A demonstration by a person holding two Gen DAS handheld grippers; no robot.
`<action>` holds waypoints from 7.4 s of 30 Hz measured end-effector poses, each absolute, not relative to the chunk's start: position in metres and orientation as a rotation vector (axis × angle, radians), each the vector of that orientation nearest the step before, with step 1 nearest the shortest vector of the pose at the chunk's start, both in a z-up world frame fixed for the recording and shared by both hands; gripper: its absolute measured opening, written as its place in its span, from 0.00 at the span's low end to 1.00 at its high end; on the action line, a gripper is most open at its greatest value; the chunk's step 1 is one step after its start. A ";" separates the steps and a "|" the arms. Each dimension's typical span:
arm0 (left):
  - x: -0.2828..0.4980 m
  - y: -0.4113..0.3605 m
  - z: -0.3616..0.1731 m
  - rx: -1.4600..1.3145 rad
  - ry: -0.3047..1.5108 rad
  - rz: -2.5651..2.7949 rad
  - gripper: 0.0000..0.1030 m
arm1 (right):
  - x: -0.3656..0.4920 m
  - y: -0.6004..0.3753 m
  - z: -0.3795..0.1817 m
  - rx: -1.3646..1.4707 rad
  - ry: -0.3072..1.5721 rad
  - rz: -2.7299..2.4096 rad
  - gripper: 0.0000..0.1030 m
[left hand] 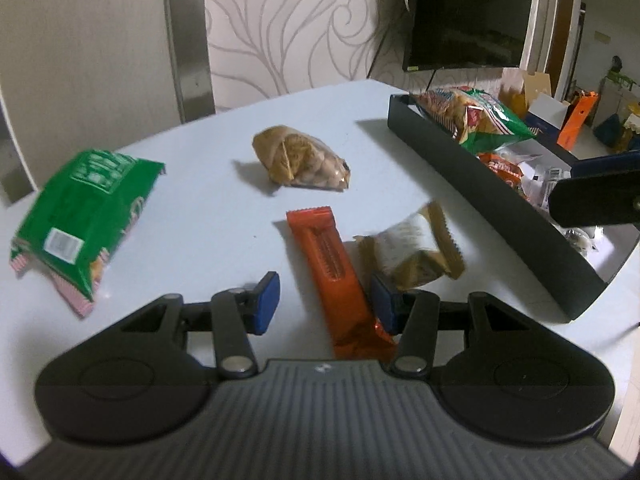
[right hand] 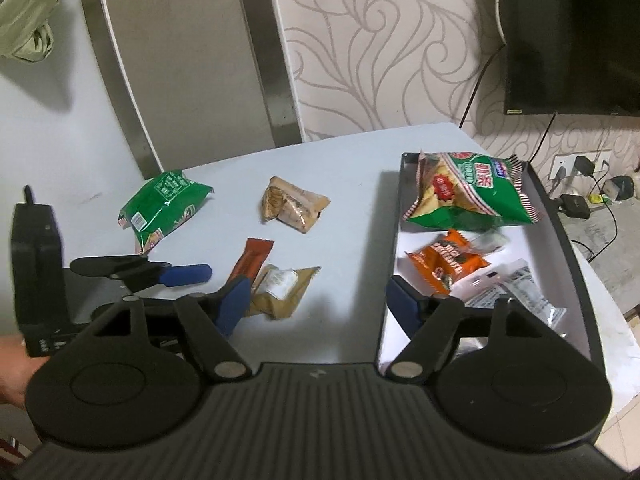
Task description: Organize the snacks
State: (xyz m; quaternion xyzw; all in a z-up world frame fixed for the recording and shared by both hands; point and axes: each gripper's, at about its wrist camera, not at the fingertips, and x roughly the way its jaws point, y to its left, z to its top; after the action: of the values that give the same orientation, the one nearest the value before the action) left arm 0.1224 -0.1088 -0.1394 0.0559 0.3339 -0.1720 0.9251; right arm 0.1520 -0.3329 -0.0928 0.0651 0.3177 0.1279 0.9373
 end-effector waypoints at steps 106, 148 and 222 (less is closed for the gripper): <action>0.099 -0.060 -0.130 0.107 0.695 -0.343 0.23 | 0.158 -0.259 -0.116 0.101 0.776 0.329 0.37; 0.111 -0.173 -0.081 0.150 0.576 -0.483 0.23 | 0.110 -0.360 -0.080 0.212 0.660 0.215 0.37; 0.176 -0.267 -0.120 0.181 0.616 -0.648 0.23 | 0.157 -0.430 -0.116 0.179 0.740 0.070 0.38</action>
State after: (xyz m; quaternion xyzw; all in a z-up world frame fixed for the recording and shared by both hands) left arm 0.1755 -0.2673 -0.1202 0.0873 0.2975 -0.3128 0.8978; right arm 0.1569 -0.4301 -0.1158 0.0873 0.3610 0.0342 0.9278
